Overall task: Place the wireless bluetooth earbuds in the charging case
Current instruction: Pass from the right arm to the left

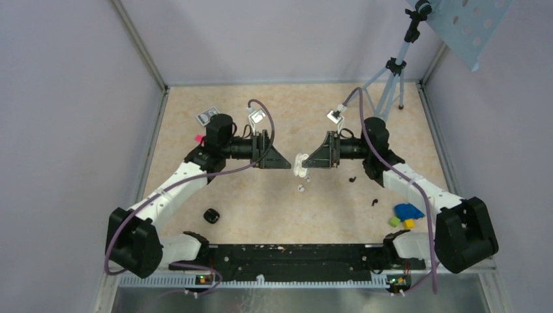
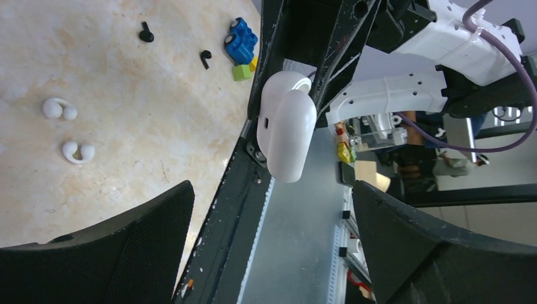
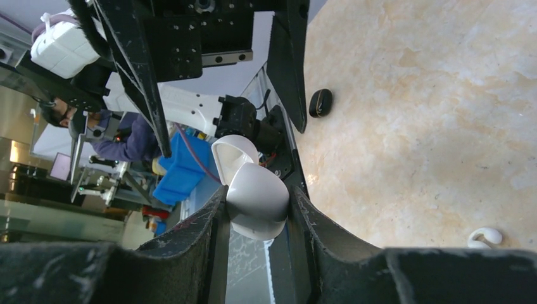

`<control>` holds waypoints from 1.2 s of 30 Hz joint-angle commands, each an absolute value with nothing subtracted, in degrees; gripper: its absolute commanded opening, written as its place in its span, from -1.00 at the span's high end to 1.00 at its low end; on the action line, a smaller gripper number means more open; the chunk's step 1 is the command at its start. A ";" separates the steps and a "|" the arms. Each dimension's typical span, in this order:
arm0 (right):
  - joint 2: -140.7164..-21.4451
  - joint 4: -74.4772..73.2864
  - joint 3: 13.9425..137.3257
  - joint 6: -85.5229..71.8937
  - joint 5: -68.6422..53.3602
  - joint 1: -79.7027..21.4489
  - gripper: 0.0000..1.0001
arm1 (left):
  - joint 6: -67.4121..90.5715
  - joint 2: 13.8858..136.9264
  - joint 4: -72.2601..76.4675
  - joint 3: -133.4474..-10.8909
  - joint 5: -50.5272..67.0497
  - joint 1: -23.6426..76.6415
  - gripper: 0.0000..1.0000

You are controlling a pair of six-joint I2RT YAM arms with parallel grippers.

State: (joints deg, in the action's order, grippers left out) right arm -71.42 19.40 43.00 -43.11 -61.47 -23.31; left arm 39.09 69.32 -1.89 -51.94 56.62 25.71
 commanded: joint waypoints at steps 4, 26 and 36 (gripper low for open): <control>-73.44 32.10 42.64 -49.53 -64.97 -22.68 1.00 | 42.02 72.39 6.09 -53.48 64.25 25.43 -0.97; -79.97 56.95 42.10 -66.61 -68.38 -24.97 1.00 | 52.20 75.61 22.53 -51.72 68.49 27.09 -0.30; -79.81 56.07 41.92 -66.36 -68.40 -25.11 1.00 | 55.66 76.11 27.58 -51.72 67.75 27.24 -0.05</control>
State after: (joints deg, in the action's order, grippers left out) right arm -79.96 52.71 41.58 -66.76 -67.64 -24.60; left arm 54.48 76.05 22.52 -51.53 67.09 27.07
